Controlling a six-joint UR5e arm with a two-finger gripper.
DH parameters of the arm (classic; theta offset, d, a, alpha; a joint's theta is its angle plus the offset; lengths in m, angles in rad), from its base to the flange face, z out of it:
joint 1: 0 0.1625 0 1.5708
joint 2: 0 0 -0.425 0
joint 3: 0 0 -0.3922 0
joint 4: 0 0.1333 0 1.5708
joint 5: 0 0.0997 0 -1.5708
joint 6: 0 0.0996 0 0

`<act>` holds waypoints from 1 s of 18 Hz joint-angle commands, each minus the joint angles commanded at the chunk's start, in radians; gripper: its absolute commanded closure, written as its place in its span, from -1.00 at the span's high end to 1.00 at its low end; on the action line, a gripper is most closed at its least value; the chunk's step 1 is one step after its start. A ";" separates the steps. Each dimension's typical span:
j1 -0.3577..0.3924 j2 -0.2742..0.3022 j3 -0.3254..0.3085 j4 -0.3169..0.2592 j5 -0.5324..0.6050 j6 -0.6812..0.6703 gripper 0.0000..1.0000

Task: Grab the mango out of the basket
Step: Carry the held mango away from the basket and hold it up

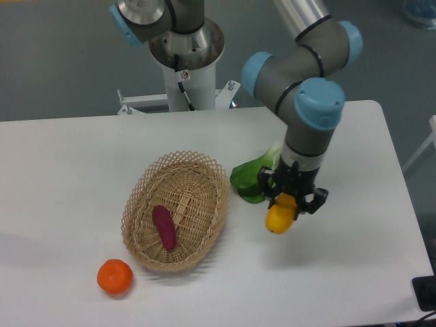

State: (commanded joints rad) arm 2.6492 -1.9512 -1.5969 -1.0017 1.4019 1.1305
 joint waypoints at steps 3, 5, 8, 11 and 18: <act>0.021 -0.006 0.011 -0.008 0.089 0.043 -0.16; 0.031 -0.008 0.011 -0.014 0.104 0.103 -0.15; 0.046 -0.009 0.014 -0.015 0.108 0.121 -0.14; 0.060 -0.017 0.028 -0.015 0.109 0.123 -0.13; 0.052 -0.052 0.075 -0.018 0.175 0.135 -0.10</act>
State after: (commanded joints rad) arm 2.7014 -2.0034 -1.5218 -1.0201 1.5769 1.2655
